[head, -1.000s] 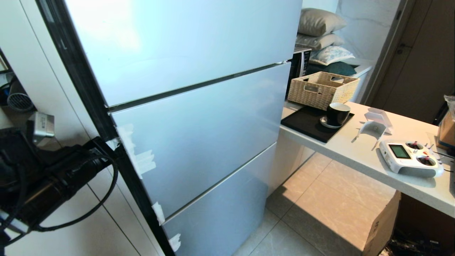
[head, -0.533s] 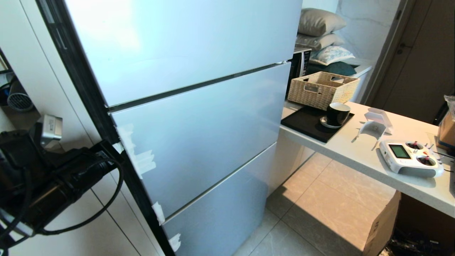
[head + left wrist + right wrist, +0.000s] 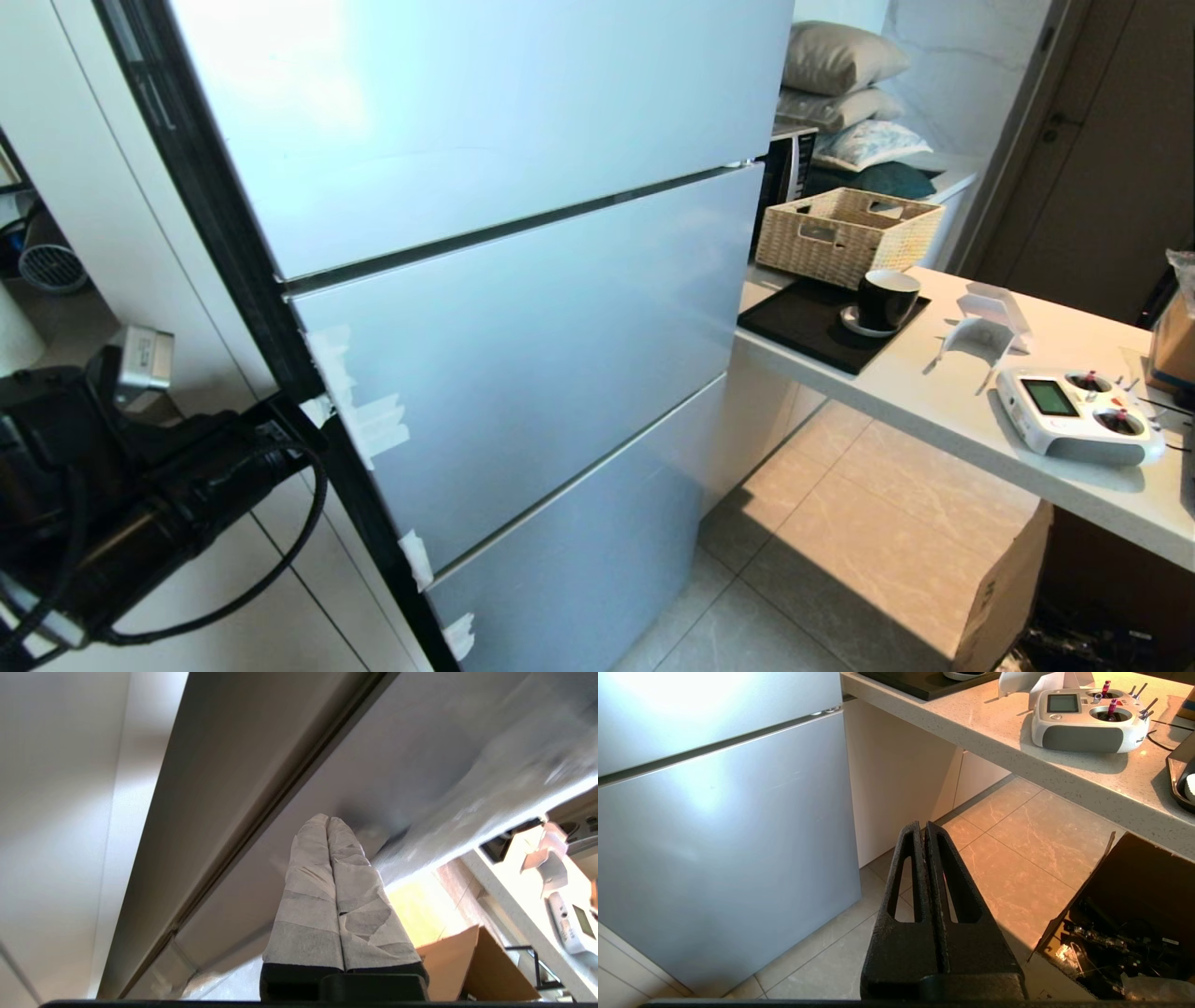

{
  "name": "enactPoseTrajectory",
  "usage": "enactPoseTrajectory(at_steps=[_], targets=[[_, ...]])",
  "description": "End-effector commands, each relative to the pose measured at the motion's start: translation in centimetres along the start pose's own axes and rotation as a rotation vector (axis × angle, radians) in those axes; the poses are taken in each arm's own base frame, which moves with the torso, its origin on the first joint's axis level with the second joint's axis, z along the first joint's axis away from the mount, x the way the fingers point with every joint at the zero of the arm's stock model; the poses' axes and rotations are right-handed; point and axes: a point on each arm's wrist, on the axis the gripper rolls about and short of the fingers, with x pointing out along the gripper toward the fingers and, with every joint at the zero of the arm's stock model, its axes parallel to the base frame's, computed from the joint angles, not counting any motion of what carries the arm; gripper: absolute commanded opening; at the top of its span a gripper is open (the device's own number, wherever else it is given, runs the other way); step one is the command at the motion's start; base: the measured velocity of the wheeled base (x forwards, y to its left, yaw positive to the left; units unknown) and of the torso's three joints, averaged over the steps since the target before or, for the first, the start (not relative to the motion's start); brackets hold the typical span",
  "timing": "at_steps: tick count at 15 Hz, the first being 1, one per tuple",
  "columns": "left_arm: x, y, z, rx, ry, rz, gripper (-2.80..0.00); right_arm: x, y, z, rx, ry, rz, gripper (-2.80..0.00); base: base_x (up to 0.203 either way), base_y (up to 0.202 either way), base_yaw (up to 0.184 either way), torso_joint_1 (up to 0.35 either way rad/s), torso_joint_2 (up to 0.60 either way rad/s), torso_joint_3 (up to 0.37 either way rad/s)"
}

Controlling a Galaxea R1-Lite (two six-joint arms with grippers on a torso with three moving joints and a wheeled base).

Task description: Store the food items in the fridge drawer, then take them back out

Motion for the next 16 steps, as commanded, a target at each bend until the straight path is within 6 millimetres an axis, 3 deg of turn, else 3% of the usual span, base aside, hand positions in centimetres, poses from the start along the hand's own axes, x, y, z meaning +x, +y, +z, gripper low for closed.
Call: enactPoseTrajectory(at_steps=[1,16], targets=[[-0.5,0.1,-0.2,-0.004,0.001,-0.007,-2.8,0.0,0.0,0.0,0.0,0.001,0.0,-2.8,0.0,0.0,0.0,0.0,0.0,0.0],[-1.9,-0.2,-2.2,0.004,0.062,-0.098,-2.8,0.0,0.0,0.0,0.0,0.001,0.0,-2.8,0.0,0.0,0.0,0.0,0.0,0.0]])
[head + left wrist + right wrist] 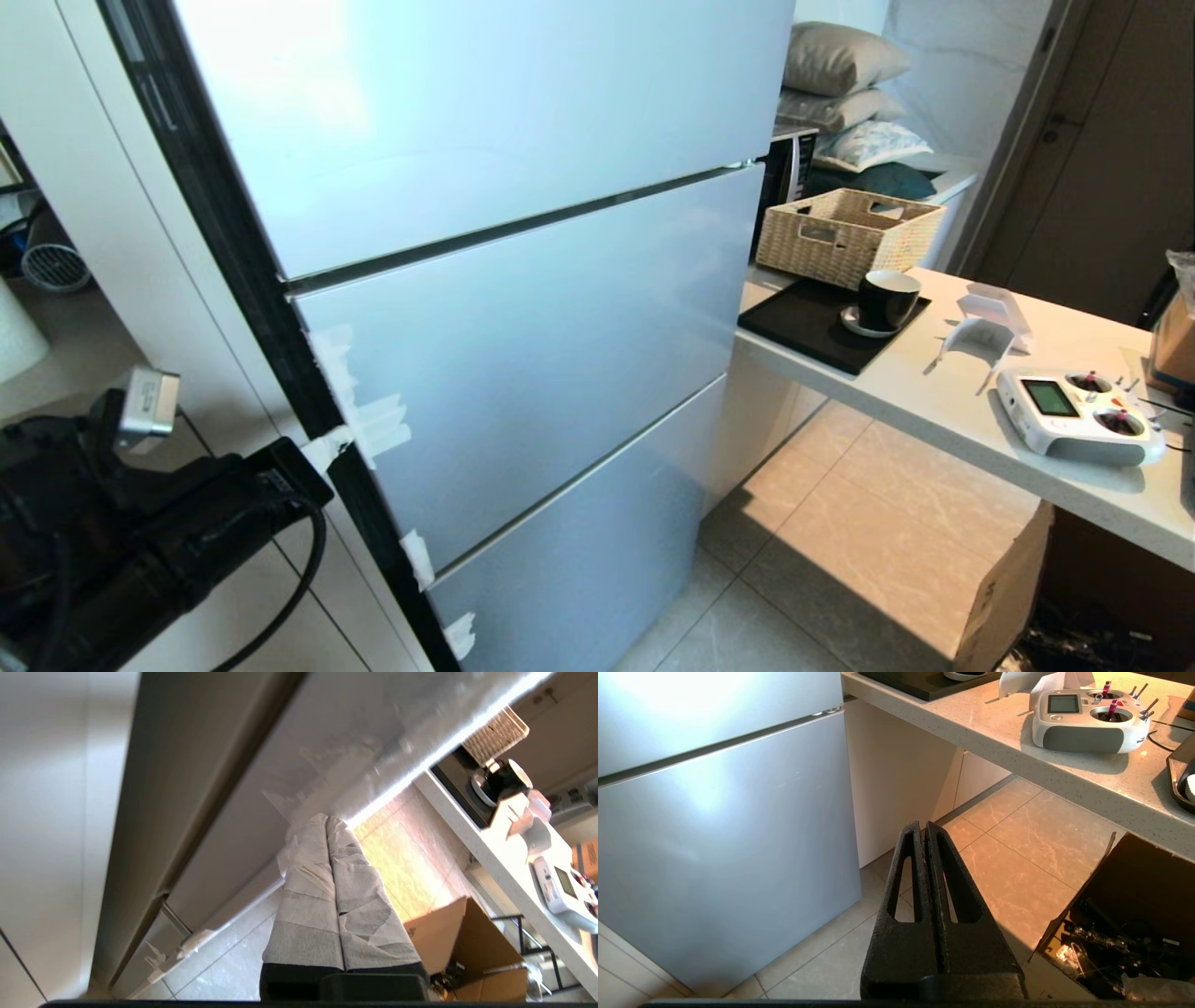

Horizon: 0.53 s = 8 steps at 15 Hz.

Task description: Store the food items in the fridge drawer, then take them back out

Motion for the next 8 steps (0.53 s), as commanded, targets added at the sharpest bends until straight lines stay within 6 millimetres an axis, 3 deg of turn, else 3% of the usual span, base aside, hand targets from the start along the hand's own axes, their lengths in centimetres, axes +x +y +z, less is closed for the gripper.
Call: enactPoseTrajectory(at_steps=[1,6,8], targets=[[-0.3,-0.3,0.0,-0.002,-0.004,-0.022,-2.8,0.0,0.0,0.0,0.0,0.001,0.0,-2.8,0.0,0.0,0.0,0.0,0.0,0.0],[-1.5,-0.3,-0.6,0.015,0.013,-0.033,-2.8,0.0,0.0,0.0,0.0,0.001,0.0,-2.8,0.0,0.0,0.0,0.0,0.0,0.0],[-2.8,0.0,-0.6,0.042,-0.01,-0.018,-2.8,0.0,0.0,0.0,0.0,0.001,0.0,-2.8,0.0,0.0,0.0,0.0,0.0,0.0]])
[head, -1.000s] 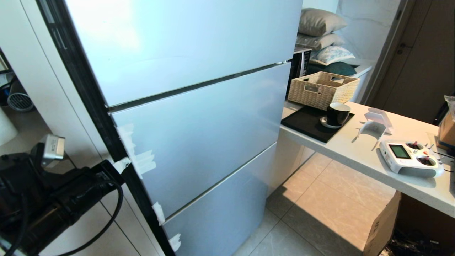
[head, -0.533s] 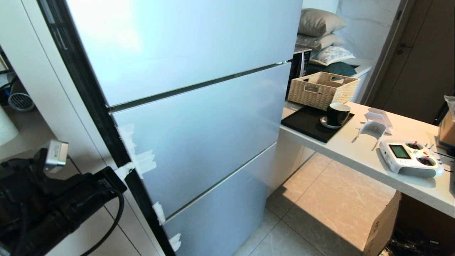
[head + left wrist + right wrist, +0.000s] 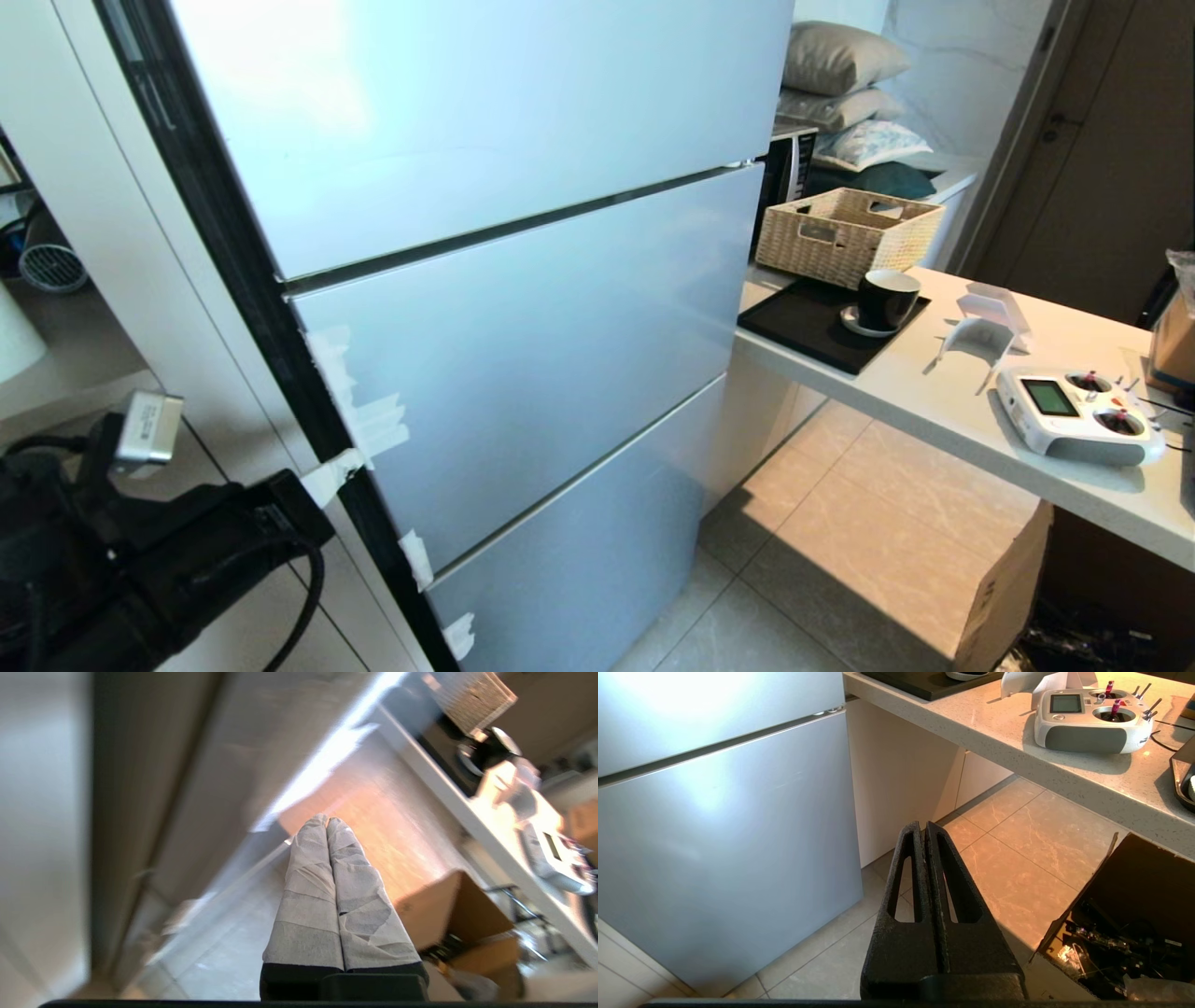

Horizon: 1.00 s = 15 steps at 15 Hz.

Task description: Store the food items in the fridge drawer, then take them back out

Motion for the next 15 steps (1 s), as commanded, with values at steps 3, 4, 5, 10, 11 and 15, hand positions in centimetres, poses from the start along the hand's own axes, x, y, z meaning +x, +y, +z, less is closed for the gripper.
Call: enactPoseTrajectory(at_steps=[3,4,5,10,11,15], targets=[[-1.7,0.7,0.2,0.029,-0.053,0.052,-2.8,0.0,0.0,0.0,-0.001,0.001,0.0,-2.8,0.0,0.0,0.0,0.0,0.0,0.0],[-1.4,1.0,0.7,0.023,-0.074,0.08,-2.8,0.0,0.0,0.0,-0.001,0.001,0.0,-2.8,0.0,0.0,0.0,0.0,0.0,0.0],[-1.0,0.9,1.0,0.02,-0.081,0.081,-2.8,0.0,0.0,0.0,-0.001,0.001,0.0,-2.8,0.0,0.0,0.0,0.0,0.0,0.0],[2.4,1.3,1.9,0.009,-0.083,0.123,-2.8,0.0,0.0,0.0,-0.001,0.001,0.0,-2.8,0.0,0.0,0.0,0.0,0.0,0.0],[3.0,1.3,2.0,0.007,-0.081,0.123,-2.8,0.0,0.0,0.0,-0.001,0.001,0.0,-2.8,0.0,0.0,0.0,0.0,0.0,0.0],[3.5,1.1,2.1,-0.017,-0.06,0.065,-2.8,0.0,0.0,0.0,-0.001,0.001,0.0,-2.8,0.0,0.0,0.0,0.0,0.0,0.0]])
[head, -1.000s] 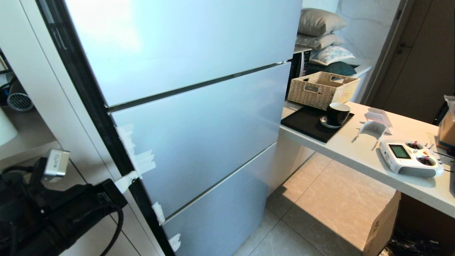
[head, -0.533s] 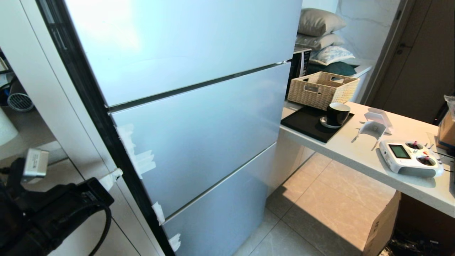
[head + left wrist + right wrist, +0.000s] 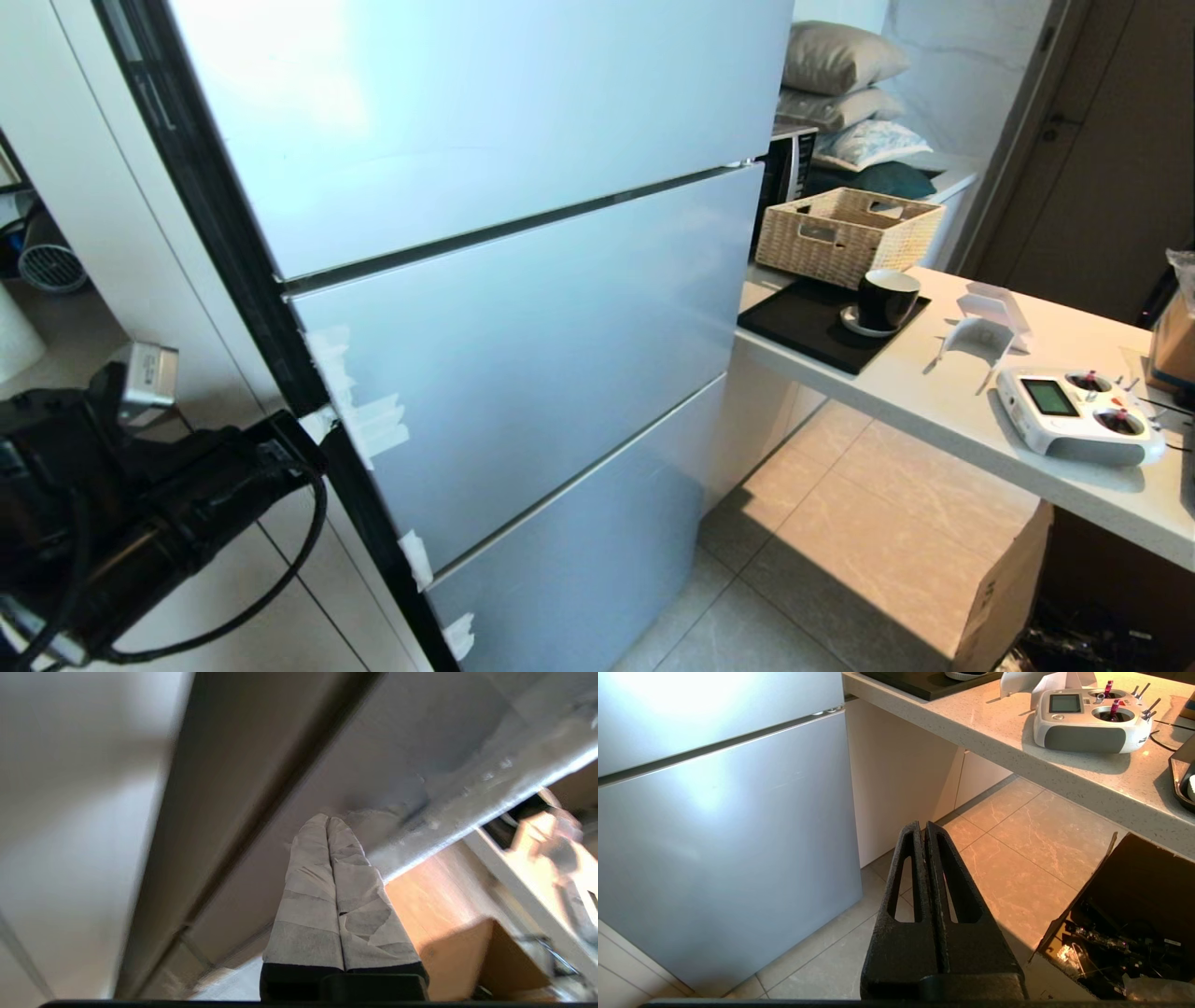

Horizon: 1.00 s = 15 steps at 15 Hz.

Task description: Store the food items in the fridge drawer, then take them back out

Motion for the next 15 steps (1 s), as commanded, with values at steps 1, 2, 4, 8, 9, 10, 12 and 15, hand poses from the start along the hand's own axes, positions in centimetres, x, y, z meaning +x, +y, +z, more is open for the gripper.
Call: enactPoseTrajectory(at_steps=[1,2,4,8,9,10,12,15], targets=[[0.2,-0.1,-0.1,-0.045,0.014,-0.025,-2.8,0.0,0.0,0.0,0.0,0.001,0.0,-2.8,0.0,0.0,0.0,0.0,0.0,0.0],[0.1,-0.1,-0.1,-0.079,0.019,-0.034,-2.8,0.0,0.0,0.0,0.0,0.001,0.0,-2.8,0.0,0.0,0.0,0.0,0.0,0.0],[0.0,0.0,-0.4,-0.092,0.031,-0.035,-2.8,0.0,0.0,0.0,0.0,0.001,0.0,-2.8,0.0,0.0,0.0,0.0,0.0,0.0],[-1.1,0.1,-1.0,-0.091,0.073,-0.08,-2.8,0.0,0.0,0.0,0.0,0.001,0.0,-2.8,0.0,0.0,0.0,0.0,0.0,0.0],[-1.2,0.1,-1.0,-0.091,0.073,-0.08,-2.8,0.0,0.0,0.0,0.0,0.001,0.0,-2.8,0.0,0.0,0.0,0.0,0.0,0.0],[-1.4,0.1,-1.0,-0.091,0.075,-0.081,-2.8,0.0,0.0,0.0,0.0,0.001,0.0,-2.8,0.0,0.0,0.0,0.0,0.0,0.0],[-1.7,0.1,-1.0,-0.091,0.072,-0.088,-2.8,0.0,0.0,0.0,0.0,0.001,0.0,-2.8,0.0,0.0,0.0,0.0,0.0,0.0],[-1.9,-0.1,-1.1,-0.088,0.077,-0.1,-2.8,0.0,0.0,0.0,0.0,0.001,0.0,-2.8,0.0,0.0,0.0,0.0,0.0,0.0]])
